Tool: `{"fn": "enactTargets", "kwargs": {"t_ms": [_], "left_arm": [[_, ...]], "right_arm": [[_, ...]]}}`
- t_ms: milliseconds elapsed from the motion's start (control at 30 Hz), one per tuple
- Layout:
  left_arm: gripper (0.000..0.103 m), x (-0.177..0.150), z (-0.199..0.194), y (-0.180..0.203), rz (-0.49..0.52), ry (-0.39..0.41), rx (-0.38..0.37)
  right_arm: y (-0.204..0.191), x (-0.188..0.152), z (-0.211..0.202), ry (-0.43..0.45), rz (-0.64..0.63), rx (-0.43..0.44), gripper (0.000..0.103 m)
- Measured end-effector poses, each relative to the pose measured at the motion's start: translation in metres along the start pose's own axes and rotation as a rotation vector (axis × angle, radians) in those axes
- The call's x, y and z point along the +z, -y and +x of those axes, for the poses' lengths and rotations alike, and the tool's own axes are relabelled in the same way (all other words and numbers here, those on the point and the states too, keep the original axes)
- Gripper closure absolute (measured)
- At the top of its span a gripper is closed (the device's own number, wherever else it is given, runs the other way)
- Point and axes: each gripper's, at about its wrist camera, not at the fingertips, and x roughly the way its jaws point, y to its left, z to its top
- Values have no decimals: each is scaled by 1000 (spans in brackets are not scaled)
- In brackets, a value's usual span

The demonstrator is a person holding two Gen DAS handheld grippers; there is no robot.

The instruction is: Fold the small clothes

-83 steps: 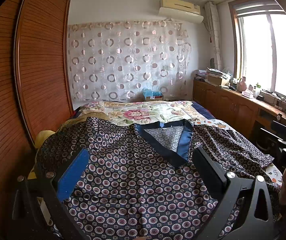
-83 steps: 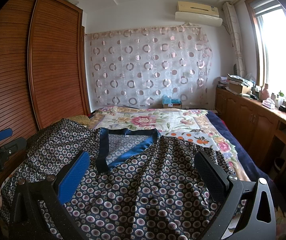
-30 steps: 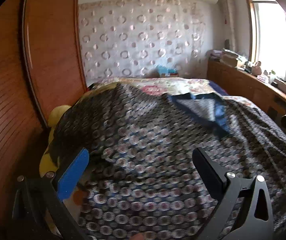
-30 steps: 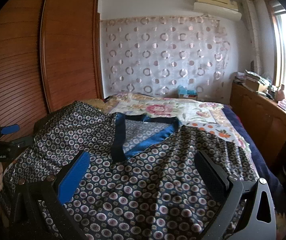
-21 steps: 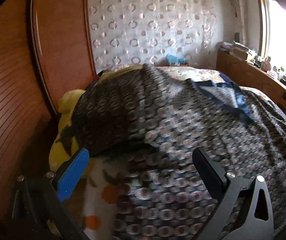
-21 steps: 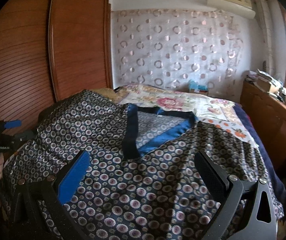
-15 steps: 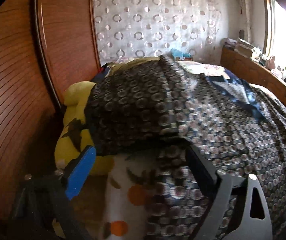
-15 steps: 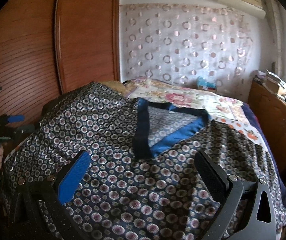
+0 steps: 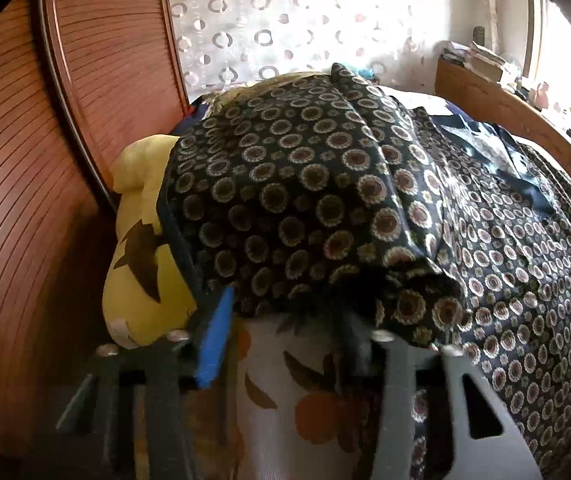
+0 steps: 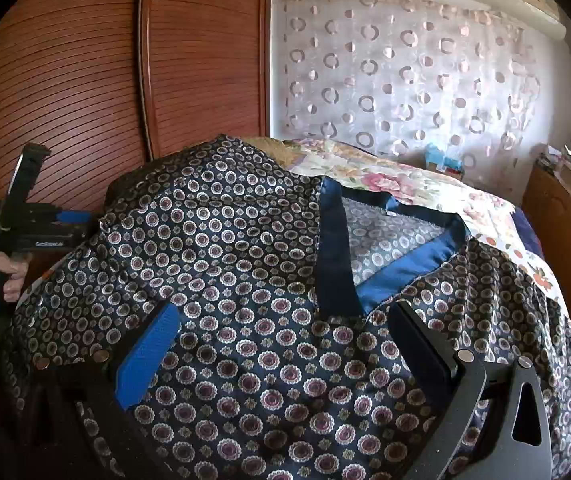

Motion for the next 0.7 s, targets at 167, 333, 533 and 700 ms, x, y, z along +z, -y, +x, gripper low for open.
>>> {"fn": "enactTargets", "kwargs": {"t_ms": [167,333,533,700], "left_arm": [[101,10,-9,-9,-24,46,-31],[101,24,-45,3,1,151,-45],[101,44,-75,35,69,227,-96],[101,50,-80,66,131,228,-144]], "right_arm": [[-1,-5,2,8,13,-7,0],[2,-10,0,15,35,-9,0],[7,-12,-3,21,62,-13,0],[12,-14,-5,20,69,-14,0]]}}
